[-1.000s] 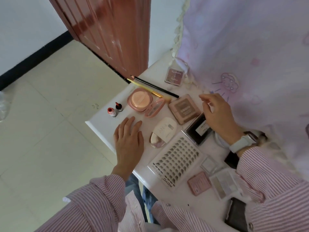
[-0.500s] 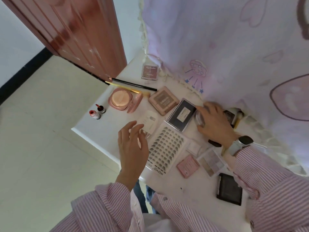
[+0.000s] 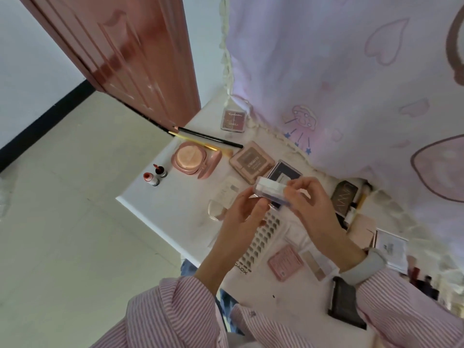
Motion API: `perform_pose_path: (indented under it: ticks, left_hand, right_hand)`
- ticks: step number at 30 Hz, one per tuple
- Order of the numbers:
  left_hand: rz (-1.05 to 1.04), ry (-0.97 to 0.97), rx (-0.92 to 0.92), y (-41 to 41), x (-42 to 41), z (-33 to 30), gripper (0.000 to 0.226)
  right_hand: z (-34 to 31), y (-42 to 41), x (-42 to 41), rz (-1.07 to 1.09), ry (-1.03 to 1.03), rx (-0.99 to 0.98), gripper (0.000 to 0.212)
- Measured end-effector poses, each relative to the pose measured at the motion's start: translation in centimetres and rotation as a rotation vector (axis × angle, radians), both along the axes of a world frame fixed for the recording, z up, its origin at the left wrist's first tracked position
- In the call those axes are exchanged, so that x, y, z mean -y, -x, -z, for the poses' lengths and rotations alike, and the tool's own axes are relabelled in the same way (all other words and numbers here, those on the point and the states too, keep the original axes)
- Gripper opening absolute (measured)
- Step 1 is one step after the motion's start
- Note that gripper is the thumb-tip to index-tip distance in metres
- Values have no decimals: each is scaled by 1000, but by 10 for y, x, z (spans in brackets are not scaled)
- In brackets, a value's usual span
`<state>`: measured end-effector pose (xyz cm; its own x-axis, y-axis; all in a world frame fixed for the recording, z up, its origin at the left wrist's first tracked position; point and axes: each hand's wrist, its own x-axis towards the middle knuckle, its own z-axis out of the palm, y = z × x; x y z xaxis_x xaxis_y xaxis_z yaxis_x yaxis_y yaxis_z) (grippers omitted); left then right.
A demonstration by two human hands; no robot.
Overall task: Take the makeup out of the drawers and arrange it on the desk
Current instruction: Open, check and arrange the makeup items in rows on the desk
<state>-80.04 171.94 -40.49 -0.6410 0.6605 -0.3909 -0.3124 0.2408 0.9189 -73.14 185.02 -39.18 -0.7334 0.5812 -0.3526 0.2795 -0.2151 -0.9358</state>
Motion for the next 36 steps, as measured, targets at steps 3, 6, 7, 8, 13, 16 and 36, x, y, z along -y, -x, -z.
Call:
perform_pose_path:
  ticks: [3, 6, 7, 8, 13, 16, 36]
  left_hand:
    - [-43, -83, 139, 1, 11, 0, 35]
    - [-117, -220, 287, 6, 19, 4, 45]
    - [-163, -256, 382, 9, 22, 6, 53]
    - [-191, -288, 454, 11, 25, 7, 56]
    - [-268, -180, 413, 12, 47, 19, 53]
    - [-291, -127, 339, 13, 56, 23, 54]
    - [-280, -33, 359, 31, 102, 38, 70]
  right_hand:
    - [0, -2, 17, -209, -178, 19, 34]
    - [-1, 3, 34, -421, -481, 39, 35]
    - [-1, 6, 39, -465, -562, 40, 34]
    - [-2, 10, 42, -502, -638, 50, 36]
    - [-3, 31, 54, -742, -776, 165, 78]
    - [1, 38, 58, -911, -788, 185, 86]
    - [7, 73, 85, -1268, -893, 29, 91]
